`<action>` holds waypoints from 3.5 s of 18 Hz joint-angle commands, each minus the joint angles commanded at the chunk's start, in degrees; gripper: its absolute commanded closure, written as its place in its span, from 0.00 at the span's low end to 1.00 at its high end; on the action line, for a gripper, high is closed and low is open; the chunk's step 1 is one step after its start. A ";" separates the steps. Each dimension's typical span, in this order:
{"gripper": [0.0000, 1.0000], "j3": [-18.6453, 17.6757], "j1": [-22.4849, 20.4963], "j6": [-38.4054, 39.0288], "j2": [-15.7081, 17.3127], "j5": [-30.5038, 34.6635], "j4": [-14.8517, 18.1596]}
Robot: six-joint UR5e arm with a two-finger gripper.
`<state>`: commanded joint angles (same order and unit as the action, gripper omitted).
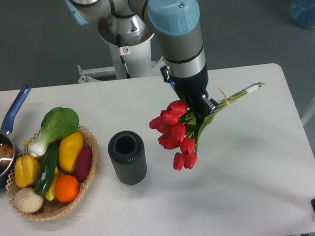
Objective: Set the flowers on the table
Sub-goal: 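Lower the held red tulip bunch toward the table beside the grey cup, then open the gripper to release the tulips onto the table, then raise the open gripper up and away from the tulips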
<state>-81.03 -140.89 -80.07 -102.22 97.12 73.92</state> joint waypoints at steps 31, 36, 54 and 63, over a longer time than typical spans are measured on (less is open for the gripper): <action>0.10 -16.96 -3.08 8.88 -5.98 -4.31 -9.76; 0.00 -17.58 -3.60 8.96 -4.58 -4.40 -10.72; 0.00 -14.68 -5.45 8.70 0.88 -4.83 -9.93; 0.00 -15.47 -5.89 8.79 0.53 -7.20 -9.93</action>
<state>-96.50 -146.78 -71.28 -101.69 89.92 63.99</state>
